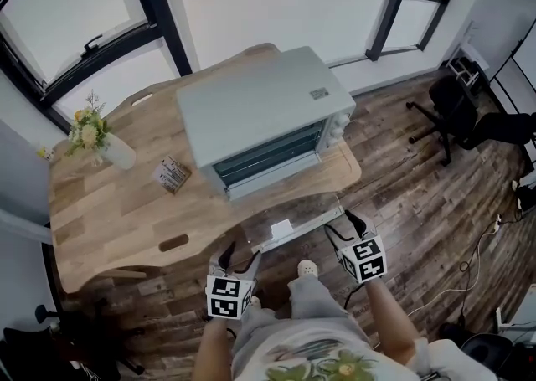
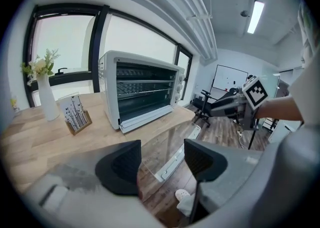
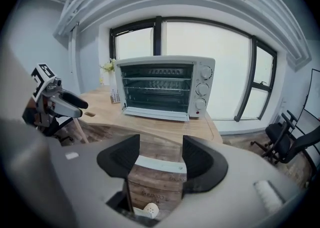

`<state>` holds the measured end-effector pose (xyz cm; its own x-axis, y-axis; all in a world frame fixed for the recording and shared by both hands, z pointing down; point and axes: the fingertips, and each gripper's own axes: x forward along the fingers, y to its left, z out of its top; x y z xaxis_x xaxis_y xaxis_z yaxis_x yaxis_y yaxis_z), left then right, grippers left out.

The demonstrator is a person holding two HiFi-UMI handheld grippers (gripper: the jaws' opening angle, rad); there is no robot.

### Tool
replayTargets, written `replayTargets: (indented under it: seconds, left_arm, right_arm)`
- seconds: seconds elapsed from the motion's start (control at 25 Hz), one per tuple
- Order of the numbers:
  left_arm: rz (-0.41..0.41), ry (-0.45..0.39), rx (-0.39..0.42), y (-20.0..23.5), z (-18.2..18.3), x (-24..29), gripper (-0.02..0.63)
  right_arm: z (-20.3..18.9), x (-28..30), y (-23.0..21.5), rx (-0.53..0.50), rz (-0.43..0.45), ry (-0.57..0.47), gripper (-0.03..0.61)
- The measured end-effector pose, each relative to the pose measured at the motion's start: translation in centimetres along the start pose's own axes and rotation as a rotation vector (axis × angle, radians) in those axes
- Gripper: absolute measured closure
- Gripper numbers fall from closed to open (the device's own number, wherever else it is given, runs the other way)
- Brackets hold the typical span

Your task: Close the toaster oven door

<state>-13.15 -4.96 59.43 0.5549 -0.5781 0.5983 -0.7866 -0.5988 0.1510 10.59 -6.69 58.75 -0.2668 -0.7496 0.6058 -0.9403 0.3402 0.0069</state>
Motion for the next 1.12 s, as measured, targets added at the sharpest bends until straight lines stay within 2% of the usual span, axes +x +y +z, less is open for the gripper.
replayTargets:
  seconds: [0.4, 0.76, 1.12]
  left_arm:
    - [0.109, 0.059, -0.115, 0.6, -2.6, 2.6, 0.348]
    - [0.219, 0.109, -0.197, 0.7, -5.4, 3.9, 0.348]
    - [0.246, 0.176, -0.266, 0.1, -8.6, 6.5, 0.348]
  right_arm:
    - [-3.2, 3.9, -3.4, 0.029, 0.129, 0.105, 0.308]
    - [-6.5, 6.7, -4.9, -0.024, 0.256, 0.225, 0.278]
    - [-10.2, 8.2, -5.6, 0.001, 0.345, 0.328, 0.258]
